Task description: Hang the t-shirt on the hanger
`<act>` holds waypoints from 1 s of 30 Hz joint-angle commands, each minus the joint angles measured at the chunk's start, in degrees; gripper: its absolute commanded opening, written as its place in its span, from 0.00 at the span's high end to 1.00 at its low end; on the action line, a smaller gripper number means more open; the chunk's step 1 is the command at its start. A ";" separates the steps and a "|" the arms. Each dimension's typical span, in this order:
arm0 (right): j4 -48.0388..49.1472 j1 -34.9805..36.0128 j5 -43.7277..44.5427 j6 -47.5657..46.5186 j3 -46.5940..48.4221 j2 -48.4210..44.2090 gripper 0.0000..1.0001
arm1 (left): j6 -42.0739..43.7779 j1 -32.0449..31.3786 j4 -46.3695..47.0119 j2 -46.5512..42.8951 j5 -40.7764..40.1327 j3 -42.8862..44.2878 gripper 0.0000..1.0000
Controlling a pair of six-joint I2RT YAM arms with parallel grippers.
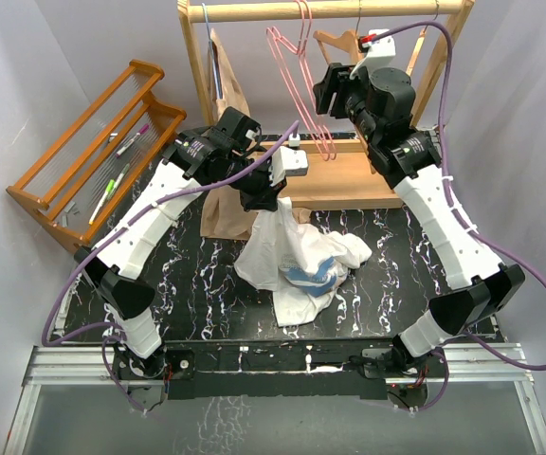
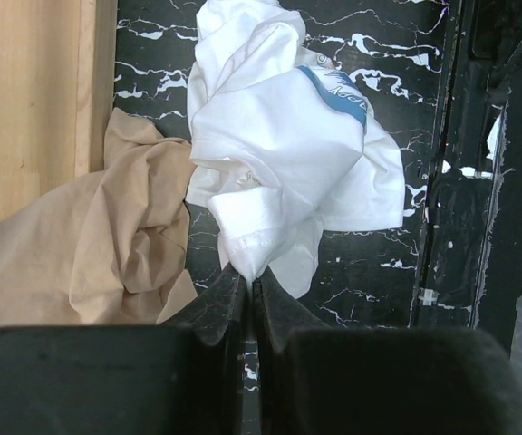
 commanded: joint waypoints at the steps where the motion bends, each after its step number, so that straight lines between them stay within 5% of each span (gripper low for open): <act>1: 8.04 -0.46 -1.30 -0.78 0.49 0.38 0.41 | 0.78 -0.06 -0.63 -2.82 0.26 0.55 1.00; 30: 13.32 -2.04 -3.62 -0.86 -2.15 4.87 0.44 | 1.56 -0.06 -2.47 -0.63 0.62 3.45 1.00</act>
